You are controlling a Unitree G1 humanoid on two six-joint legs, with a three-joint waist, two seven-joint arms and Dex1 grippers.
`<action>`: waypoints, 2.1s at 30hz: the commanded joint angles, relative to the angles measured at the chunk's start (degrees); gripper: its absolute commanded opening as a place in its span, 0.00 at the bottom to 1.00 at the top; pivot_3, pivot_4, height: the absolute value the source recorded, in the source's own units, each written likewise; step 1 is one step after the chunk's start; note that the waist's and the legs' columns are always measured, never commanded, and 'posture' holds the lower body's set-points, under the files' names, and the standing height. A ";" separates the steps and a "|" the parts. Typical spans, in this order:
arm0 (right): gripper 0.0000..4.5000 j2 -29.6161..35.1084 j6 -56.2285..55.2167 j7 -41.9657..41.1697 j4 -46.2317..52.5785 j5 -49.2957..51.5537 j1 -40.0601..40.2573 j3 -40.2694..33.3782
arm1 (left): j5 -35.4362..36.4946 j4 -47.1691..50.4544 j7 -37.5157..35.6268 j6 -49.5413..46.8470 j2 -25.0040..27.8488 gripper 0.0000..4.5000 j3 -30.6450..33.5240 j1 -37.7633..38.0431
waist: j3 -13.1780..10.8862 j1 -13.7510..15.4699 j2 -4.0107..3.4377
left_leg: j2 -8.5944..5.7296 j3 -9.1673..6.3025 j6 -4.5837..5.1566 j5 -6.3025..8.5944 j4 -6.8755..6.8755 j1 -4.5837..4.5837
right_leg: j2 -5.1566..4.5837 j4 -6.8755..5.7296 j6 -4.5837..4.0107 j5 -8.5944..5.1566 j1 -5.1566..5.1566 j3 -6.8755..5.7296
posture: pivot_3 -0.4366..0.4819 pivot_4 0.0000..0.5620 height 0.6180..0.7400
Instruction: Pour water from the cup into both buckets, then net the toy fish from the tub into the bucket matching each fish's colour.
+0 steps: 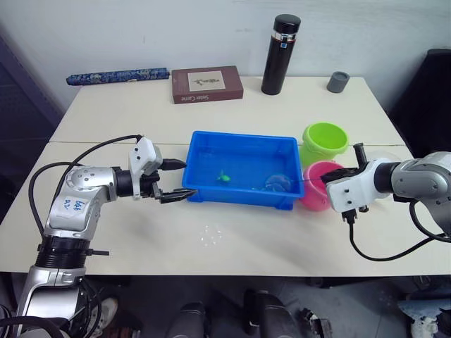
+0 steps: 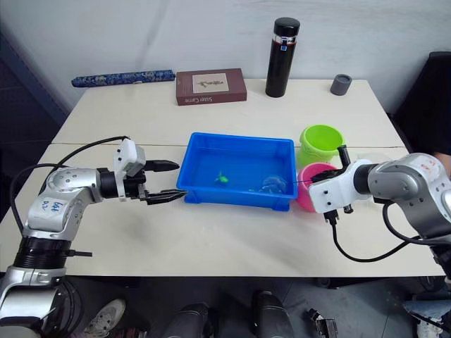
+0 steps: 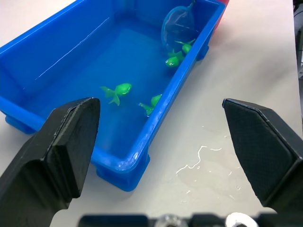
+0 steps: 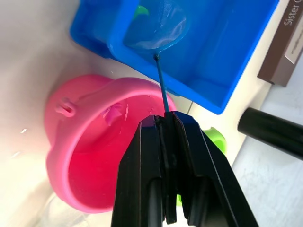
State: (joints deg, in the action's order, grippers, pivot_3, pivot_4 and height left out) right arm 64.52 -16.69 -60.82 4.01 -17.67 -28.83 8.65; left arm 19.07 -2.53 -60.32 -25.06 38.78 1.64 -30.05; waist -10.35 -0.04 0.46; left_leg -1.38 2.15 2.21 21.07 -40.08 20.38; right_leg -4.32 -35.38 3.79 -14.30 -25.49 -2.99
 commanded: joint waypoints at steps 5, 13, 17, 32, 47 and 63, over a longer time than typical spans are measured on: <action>0.00 -0.26 0.18 -5.01 1.59 5.56 -1.05 -0.39 | 2.06 2.79 1.28 -0.18 0.52 0.99 1.80 1.08 | 0.00 -0.04 0.00 | 0.01 0.00 0.00 0.00 0.00 -0.01 | -0.01 0.00 0.00 0.00 0.00 0.00 | 0.48 0.27 1.00; 0.00 -5.56 11.50 -6.57 3.55 11.61 -2.64 -1.44 | 2.48 3.53 1.84 -0.40 0.96 0.99 2.32 1.98 | 0.00 -0.02 0.00 | 0.02 -0.01 -0.02 0.00 0.00 -0.01 | -0.01 -0.02 0.00 0.00 0.00 0.00 | 0.48 0.27 1.00; 0.00 -6.93 19.58 -7.65 4.15 14.14 -3.81 -1.85 | 2.53 3.63 1.91 -0.49 1.22 0.99 2.55 2.11 | 0.00 0.01 0.00 | 0.01 -0.02 -0.01 0.00 0.00 -0.01 | -0.04 -0.01 0.00 0.00 0.00 0.00 | 0.48 0.27 1.00; 0.00 -10.89 51.71 -6.19 7.16 18.70 -6.37 -0.75 | 2.97 4.75 2.48 -1.16 2.40 0.99 3.09 2.97 | 0.00 -0.03 0.00 | 0.01 -0.05 -0.02 0.00 0.01 0.00 | -0.07 -0.01 -0.01 0.00 -0.03 0.00 | 0.48 0.27 1.00; 0.00 -11.94 60.44 -0.05 6.25 25.52 -7.75 -6.23 | 2.47 1.79 2.24 0.42 1.64 0.99 2.28 -0.58 | 0.00 0.02 0.00 | 0.00 -0.05 -0.02 0.01 0.02 0.03 | -0.09 0.01 -0.01 0.00 -0.03 -0.01 | 0.48 0.27 1.00; 0.00 -7.21 63.66 4.07 6.20 31.97 -6.94 -17.93 | 0.31 -5.57 3.30 5.07 -0.96 0.99 0.83 -6.23 | 0.00 0.15 0.00 | -0.01 -0.05 -0.02 0.01 0.03 0.05 | -0.09 0.02 0.00 0.00 -0.04 -0.03 | 0.48 0.27 1.00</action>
State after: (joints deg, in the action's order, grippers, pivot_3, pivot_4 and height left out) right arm 55.61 46.64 -57.76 9.35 13.43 -35.26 -5.52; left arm 19.42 -8.10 -57.13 -21.05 37.86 1.83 -34.58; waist -10.35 0.12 0.46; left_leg -1.38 2.10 2.19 21.07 -40.05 20.44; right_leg -4.42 -35.35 3.79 -14.30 -25.53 -3.02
